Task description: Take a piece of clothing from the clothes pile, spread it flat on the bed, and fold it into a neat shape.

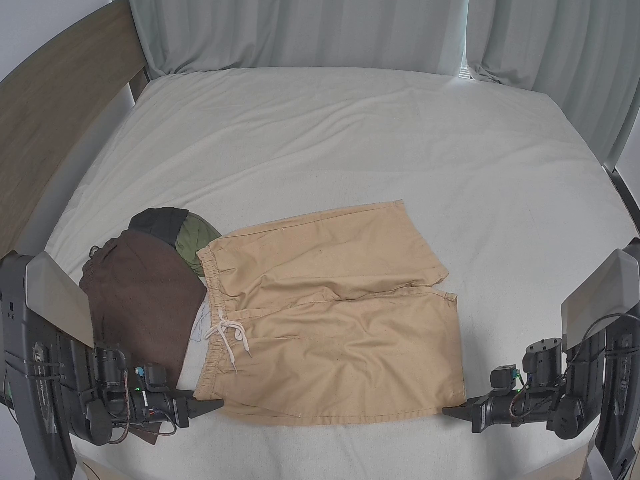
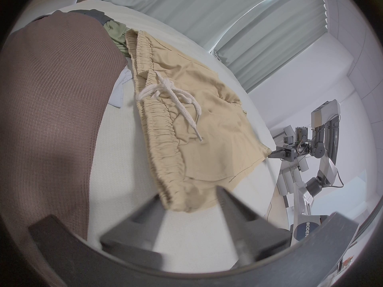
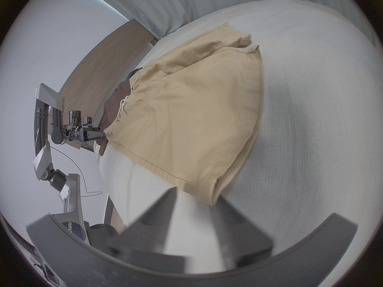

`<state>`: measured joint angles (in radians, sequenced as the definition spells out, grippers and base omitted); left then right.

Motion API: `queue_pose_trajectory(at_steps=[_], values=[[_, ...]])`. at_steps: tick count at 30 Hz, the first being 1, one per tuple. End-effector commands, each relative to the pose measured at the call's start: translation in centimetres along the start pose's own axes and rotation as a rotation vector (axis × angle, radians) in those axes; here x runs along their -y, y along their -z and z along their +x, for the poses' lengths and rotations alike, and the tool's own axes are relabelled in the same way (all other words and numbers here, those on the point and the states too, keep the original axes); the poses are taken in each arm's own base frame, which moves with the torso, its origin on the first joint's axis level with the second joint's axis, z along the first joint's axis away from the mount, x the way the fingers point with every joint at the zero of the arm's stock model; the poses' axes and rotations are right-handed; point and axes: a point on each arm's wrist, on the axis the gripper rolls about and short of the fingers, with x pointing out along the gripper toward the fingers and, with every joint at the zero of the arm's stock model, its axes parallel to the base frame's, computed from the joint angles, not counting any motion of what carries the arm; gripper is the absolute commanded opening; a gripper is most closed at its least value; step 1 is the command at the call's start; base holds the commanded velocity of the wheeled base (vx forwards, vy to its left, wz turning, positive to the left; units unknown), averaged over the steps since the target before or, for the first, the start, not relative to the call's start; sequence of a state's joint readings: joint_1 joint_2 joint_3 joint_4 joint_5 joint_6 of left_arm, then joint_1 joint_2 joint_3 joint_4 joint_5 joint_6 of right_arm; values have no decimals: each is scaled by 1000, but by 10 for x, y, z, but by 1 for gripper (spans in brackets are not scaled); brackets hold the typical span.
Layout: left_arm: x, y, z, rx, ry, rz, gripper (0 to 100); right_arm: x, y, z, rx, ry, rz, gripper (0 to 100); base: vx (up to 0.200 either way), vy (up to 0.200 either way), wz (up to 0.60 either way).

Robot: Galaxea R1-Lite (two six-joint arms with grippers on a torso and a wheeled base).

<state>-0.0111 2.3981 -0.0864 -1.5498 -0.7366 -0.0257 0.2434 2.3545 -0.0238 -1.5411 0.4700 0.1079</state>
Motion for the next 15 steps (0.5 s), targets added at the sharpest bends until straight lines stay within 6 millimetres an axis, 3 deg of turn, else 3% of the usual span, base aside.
queue_pose_trajectory(at_steps=[1,15], values=[[-1,1,0,-2,-2,-4,100,1,-1,2,6,1,1,100,0,0,0],[-9,0,3,10,-16,-13,100,4,-2,6,9,-2,5,100,0,0,0]])
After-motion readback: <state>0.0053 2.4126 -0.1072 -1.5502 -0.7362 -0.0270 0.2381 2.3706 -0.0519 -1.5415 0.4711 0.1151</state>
